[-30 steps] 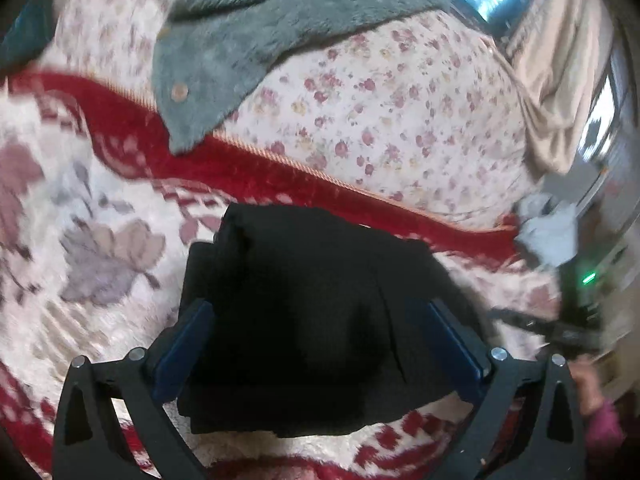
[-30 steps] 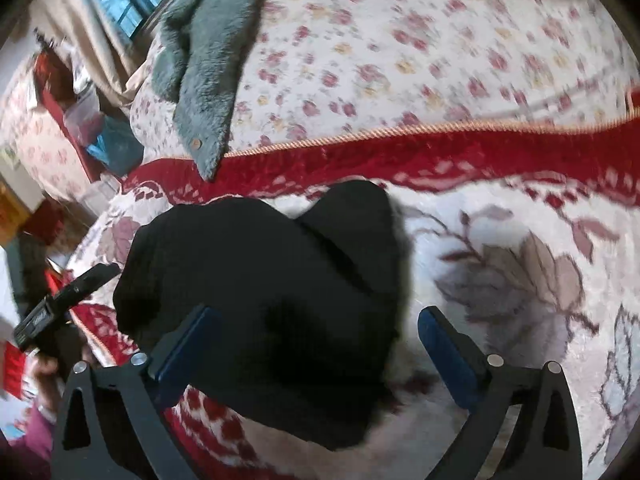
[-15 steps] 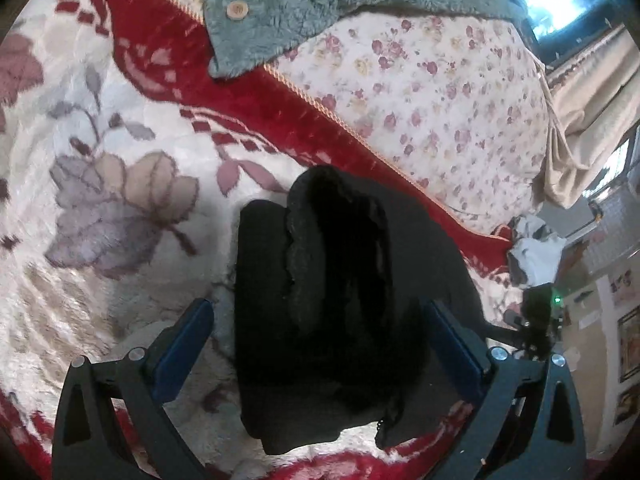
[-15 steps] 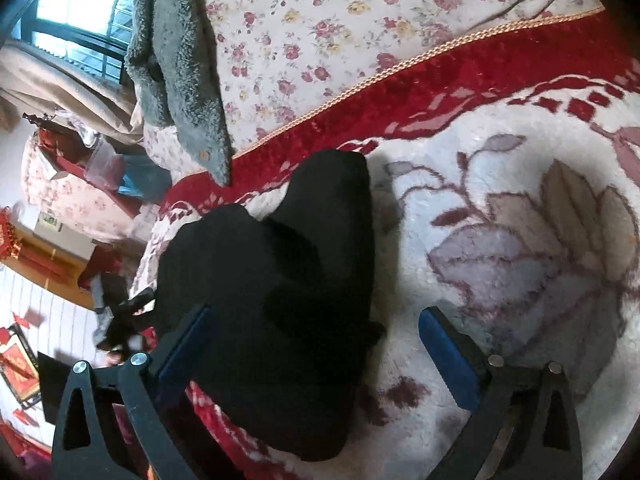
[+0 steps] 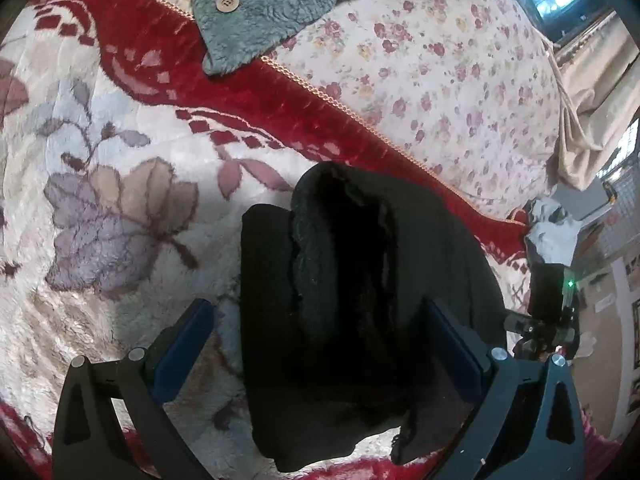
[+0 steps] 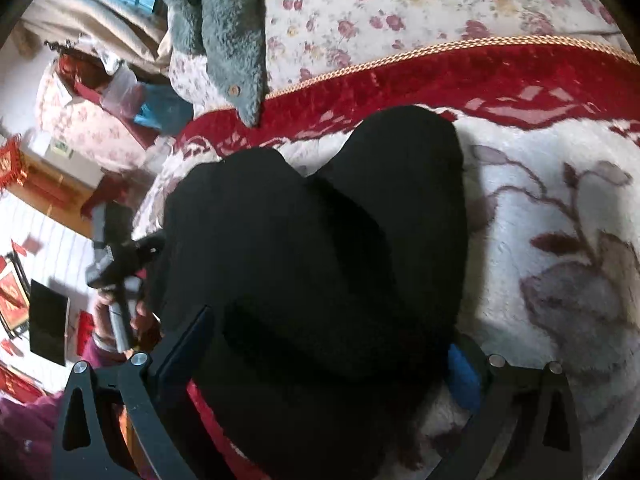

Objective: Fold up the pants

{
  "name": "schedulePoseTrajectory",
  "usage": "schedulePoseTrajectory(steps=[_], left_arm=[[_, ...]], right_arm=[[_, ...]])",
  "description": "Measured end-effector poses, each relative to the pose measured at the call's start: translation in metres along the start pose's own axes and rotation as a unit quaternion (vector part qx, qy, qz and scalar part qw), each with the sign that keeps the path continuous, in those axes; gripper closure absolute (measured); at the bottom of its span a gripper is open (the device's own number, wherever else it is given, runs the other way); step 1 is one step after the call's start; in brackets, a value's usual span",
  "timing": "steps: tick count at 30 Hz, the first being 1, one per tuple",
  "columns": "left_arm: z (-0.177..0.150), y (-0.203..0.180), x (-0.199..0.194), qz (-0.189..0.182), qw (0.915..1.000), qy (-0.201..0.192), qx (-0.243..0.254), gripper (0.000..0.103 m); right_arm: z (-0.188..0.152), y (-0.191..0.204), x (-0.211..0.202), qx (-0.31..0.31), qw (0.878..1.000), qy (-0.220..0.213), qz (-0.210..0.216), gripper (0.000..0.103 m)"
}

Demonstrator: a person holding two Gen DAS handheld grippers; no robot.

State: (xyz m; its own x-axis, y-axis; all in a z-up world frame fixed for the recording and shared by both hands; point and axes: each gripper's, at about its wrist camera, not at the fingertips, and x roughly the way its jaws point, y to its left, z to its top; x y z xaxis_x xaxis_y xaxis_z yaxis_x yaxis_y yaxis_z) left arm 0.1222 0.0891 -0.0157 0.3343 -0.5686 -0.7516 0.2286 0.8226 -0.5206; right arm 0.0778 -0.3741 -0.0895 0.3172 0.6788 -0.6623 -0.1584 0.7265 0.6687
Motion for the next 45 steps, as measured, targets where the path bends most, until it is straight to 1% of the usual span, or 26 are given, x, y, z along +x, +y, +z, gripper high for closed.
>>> schedulePoseTrajectory(steps=[1,3,5,6,7,9,11,12,13,14,15,16,17,18,20,23,26,30,34,37,39,41,45], left_arm=[[0.0,-0.001,0.004,-0.004,1.0,0.007,-0.002,0.0],[-0.002,-0.002,0.014,-0.023,0.9994,0.024,-0.007,0.0],[-0.004,-0.005,0.022,-0.012,0.9997,0.024,-0.001,0.0],[-0.005,-0.005,0.025,-0.008,0.9997,0.022,0.0,0.0],[-0.007,-0.003,0.029,-0.013,0.9996,0.023,-0.006,0.0],[-0.009,0.005,0.037,-0.038,0.9982,0.029,-0.037,0.0],[-0.009,0.0,0.038,-0.033,0.9987,0.034,-0.021,0.0],[-0.009,-0.005,0.037,-0.032,0.9988,0.037,-0.009,0.001],[-0.01,-0.008,0.035,-0.03,0.999,0.031,-0.005,0.009],[-0.011,-0.011,0.032,-0.029,0.9992,0.027,-0.001,0.021],[-0.012,-0.014,0.027,-0.029,0.9994,0.02,0.003,0.026],[-0.013,-0.017,0.021,-0.034,0.9993,0.013,0.004,0.034],[-0.013,-0.018,0.017,-0.04,0.9992,0.007,0.001,0.042],[-0.013,-0.02,0.01,-0.048,0.9988,-0.002,-0.004,0.045],[-0.012,-0.026,0.004,-0.053,0.9986,-0.01,0.002,0.051],[-0.012,-0.038,-0.004,-0.046,0.9986,-0.019,0.015,0.053],[-0.01,-0.043,-0.013,-0.061,0.9977,-0.028,0.009,0.054],[-0.006,-0.063,-0.022,-0.061,0.9974,-0.032,0.019,0.054],[-0.006,-0.088,-0.021,-0.075,0.9963,-0.028,0.03,0.054],[-0.006,-0.112,-0.018,-0.093,0.9946,-0.026,0.039,0.054],[-0.006,-0.133,-0.012,-0.108,0.9927,-0.024,0.048,0.054],[-0.007,-0.161,-0.002,-0.126,0.99,-0.019,0.061,0.054],[-0.012,-0.207,0.024,-0.153,0.9852,-0.005,0.076,0.054]], right_arm=[[0.0,0.0,0.002,0.0,1.0,-0.005,-0.001,0.0],[-0.001,0.004,0.007,-0.006,1.0,-0.012,-0.013,0.0],[-0.002,0.009,0.011,-0.017,0.999,-0.018,-0.024,0.0],[0.0,0.01,0.012,-0.018,0.999,-0.019,-0.024,0.0],[0.0,0.011,0.012,-0.018,0.999,-0.022,-0.022,0.0],[0.0,0.011,0.012,-0.021,0.999,-0.028,-0.017,0.001],[0.0,0.013,0.011,-0.023,0.999,-0.035,-0.013,0.004],[-0.001,0.014,0.01,-0.025,0.999,-0.039,-0.013,0.01],[-0.002,0.017,0.008,-0.027,0.999,-0.045,-0.011,0.014],[-0.002,0.019,0.004,-0.029,0.998,-0.053,-0.006,0.027],[-0.002,0.021,-0.002,-0.027,0.998,-0.061,0.002,0.043],[-0.002,0.021,-0.008,-0.023,0.997,-0.071,0.011,0.049],[-0.002,0.019,-0.011,-0.017,0.997,-0.074,0.02,0.058],[-0.002,0.018,-0.015,-0.01,0.996,-0.078,0.03,0.063],[-0.003,0.021,-0.018,-0.01,0.996,-0.083,0.036,0.067],[-0.005,0.027,-0.02,-0.014,0.996,-0.083,0.038,0.071],[-0.005,0.033,-0.029,-0.014,0.994,-0.09,0.056,0.075],[-0.006,0.047,-0.039,-0.031,0.995,-0.088,0.047,0.075],[-0.01,0.047,-0.056,-0.024,0.993,-0.102,0.053,0.075],[-0.014,0.039,-0.085,-0.008,0.991,-0.123,0.057,0.075],[-0.017,0.035,-0.106,-0.004,0.99,-0.134,0.052,0.075],[-0.019,0.033,-0.133,-0.007,0.989,-0.142,0.041,0.075],[-0.027,0.026,-0.19,-0.01,0.987,-0.161,0.003,0.075]])
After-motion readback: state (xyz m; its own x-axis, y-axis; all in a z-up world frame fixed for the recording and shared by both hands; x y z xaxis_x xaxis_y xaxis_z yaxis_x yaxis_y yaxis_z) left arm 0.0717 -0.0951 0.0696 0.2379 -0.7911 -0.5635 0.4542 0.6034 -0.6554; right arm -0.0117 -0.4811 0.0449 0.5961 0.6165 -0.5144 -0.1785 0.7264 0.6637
